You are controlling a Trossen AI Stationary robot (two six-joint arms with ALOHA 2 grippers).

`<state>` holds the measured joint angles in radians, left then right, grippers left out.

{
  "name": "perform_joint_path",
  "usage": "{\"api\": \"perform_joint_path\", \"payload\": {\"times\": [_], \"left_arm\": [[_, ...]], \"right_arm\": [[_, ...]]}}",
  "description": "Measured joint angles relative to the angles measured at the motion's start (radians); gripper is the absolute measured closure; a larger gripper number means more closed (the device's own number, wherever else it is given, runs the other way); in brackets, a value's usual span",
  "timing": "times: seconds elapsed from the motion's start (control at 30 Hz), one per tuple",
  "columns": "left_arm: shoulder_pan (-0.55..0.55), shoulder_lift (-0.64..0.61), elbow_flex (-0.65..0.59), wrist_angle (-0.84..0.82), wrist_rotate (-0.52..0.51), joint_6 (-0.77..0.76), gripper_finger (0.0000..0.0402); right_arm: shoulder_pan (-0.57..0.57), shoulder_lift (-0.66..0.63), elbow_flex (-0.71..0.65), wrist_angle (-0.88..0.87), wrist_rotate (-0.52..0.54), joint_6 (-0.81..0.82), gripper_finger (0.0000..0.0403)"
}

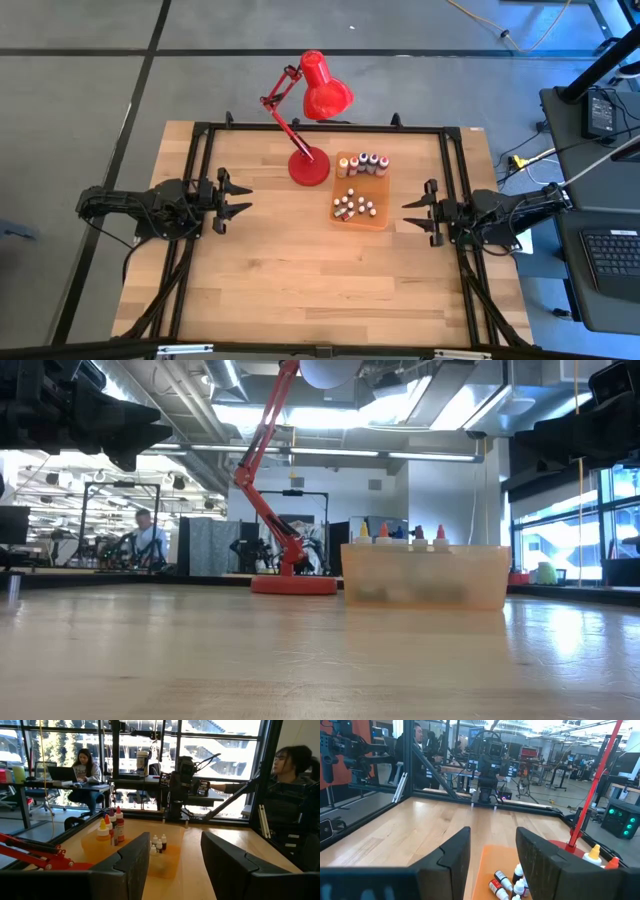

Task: Pick & Place food coloring
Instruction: Return to Home Position

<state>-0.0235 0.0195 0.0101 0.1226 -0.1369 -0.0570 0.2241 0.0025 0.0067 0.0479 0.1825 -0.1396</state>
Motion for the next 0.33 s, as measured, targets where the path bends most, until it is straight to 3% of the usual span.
{"api": "perform_joint_path", "payload": {"times": [0.33], "left_arm": [[0.000, 0.000, 0.000, 0.000, 0.000, 0.000, 0.0224]], "right_arm": [[0.000, 0.000, 0.000, 0.000, 0.000, 0.000, 0.0242]]}}
